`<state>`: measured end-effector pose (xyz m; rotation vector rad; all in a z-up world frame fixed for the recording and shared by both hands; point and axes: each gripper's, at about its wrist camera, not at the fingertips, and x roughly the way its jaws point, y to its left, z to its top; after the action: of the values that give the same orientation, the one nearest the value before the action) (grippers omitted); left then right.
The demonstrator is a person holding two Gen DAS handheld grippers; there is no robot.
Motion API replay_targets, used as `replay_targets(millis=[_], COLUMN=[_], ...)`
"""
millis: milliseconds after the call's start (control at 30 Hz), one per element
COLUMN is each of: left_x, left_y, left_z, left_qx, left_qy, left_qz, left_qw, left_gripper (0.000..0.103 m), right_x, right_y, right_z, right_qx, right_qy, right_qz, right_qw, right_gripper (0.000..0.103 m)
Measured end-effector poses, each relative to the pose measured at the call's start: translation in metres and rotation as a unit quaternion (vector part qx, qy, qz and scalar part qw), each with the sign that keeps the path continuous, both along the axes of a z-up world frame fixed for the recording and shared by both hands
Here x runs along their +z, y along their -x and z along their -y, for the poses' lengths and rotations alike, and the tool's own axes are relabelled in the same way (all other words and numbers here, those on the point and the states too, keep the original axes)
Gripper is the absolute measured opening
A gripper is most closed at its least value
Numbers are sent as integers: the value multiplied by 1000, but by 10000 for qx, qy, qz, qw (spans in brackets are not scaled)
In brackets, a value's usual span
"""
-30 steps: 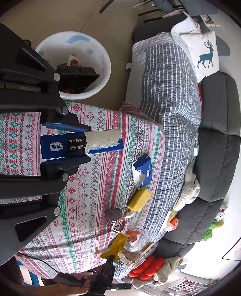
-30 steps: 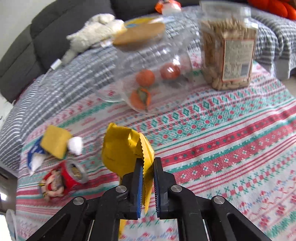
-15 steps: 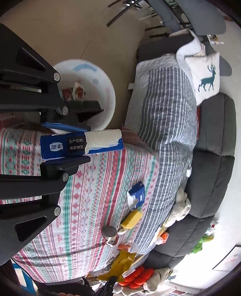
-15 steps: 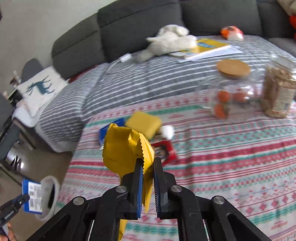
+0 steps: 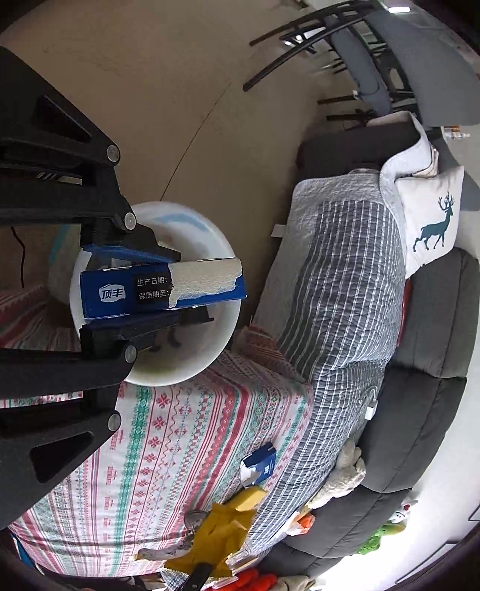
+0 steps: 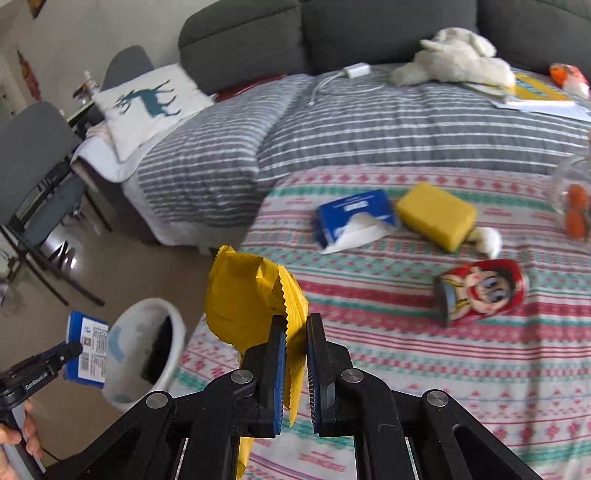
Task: Collect trash
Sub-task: 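Drop the blue carton into the bin with the left tool while the right tool carries the yellow wrapper over, then open the right tool over the bin to drop the yellow wrapper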
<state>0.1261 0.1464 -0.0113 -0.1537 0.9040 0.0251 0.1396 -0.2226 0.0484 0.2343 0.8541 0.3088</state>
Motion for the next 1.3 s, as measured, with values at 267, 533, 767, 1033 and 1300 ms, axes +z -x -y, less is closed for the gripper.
replay_targets(millis=[267,533,767,1033,1300], left_x=[-27,-27,-30,-32,-26], left_y=[-16,-3,20,31,35], left_z=[-13,-26,-55,-68,-69], left_qx=[13,469,648,518,463], left_qy=[-82,-658,-842,-1039,-942], left_qz=[-329,-723,-929,-916,-845], left_qw=[9994,9941,9900,9890,9909], left_gripper=[52,93,95,95,95], right_x=[-14,-28,-47,-67,-76], right_y=[-9,-15,-26,-36,-42], right_z=[-67,-119,-160,-210,-225], right_qx=[517,916,1109,1361,1364], right_qy=[-24,-9,-13,64,108], right_qz=[-80,-188,-373,-471,-423], right_qw=[9986,9956,9931,9896,9897], right_gripper=[9,9,9,11,13])
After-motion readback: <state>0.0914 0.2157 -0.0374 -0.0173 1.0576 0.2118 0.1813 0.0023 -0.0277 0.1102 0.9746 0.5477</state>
